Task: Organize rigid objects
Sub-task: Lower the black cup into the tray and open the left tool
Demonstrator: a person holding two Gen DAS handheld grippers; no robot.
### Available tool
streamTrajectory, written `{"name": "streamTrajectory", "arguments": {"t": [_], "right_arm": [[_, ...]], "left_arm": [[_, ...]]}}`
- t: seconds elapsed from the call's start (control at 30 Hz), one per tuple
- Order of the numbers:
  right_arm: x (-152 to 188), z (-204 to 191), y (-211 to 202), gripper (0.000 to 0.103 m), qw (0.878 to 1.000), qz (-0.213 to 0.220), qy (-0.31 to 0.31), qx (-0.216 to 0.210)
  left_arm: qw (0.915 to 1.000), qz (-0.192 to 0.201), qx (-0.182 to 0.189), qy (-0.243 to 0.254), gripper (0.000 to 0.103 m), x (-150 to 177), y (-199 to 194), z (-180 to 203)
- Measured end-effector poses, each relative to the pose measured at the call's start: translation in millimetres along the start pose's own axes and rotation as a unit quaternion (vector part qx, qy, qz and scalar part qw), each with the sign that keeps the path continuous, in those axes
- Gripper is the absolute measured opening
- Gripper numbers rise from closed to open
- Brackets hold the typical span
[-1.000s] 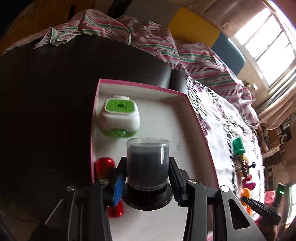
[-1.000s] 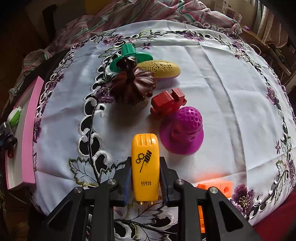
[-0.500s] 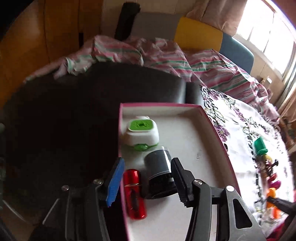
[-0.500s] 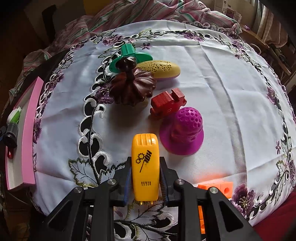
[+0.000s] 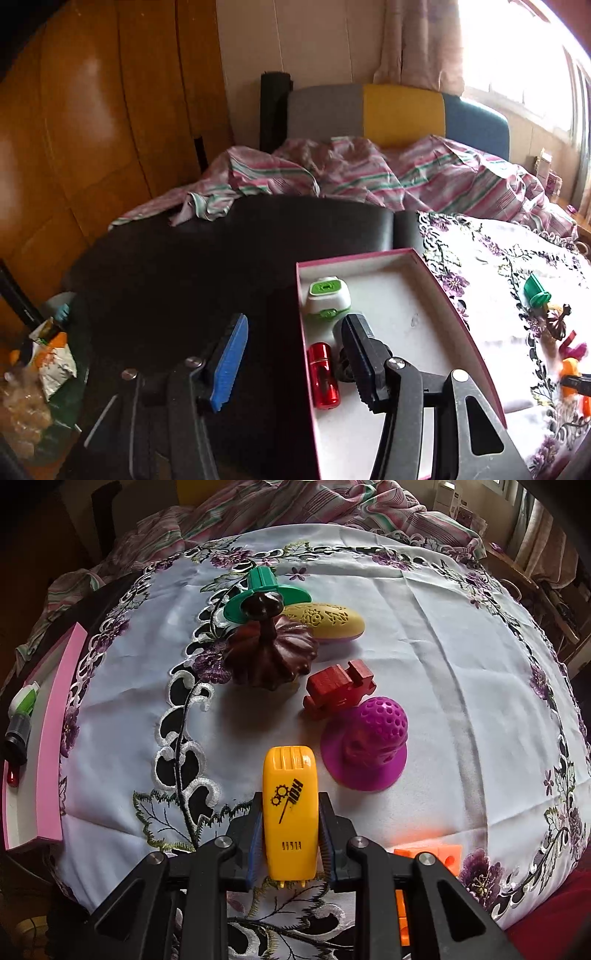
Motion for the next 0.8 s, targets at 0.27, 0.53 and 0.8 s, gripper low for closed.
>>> {"name": "streamTrajectory", "arguments": {"t": [0.27,0.53,0.8], "right_arm": [[-2.9,-3.8,-7.6,0.025,1.000,0.021,-0.004,-0.005],[3.8,-19.8,-12.8,0.025,0.999,0.019,-0.040,-0.015],[-11.4,-39.4,-48.5,0.025,0.996,0.058,-0.048,-0.039]], "left_arm": [[0.9999,0.013,-0.007,-0.001,0.055,1.1,-19.4,-5.4],[0.9999,0.003,-0.007,-0.008,0.055,8.4,-21.2,-12.4],[0.9995,-0.015,-0.008,-0.026,0.055,21.6,-13.1,-26.1]]}}
Point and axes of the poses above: each gripper's, at about its wrist camera, not at the fingertips, and y roughly the way its jaws point, z to its right, x to its underside, the point moved 5 cm from there along y, roughly the way its jaws point, and after that the axes turned 11 degrees about x, right-handed, at the moved point
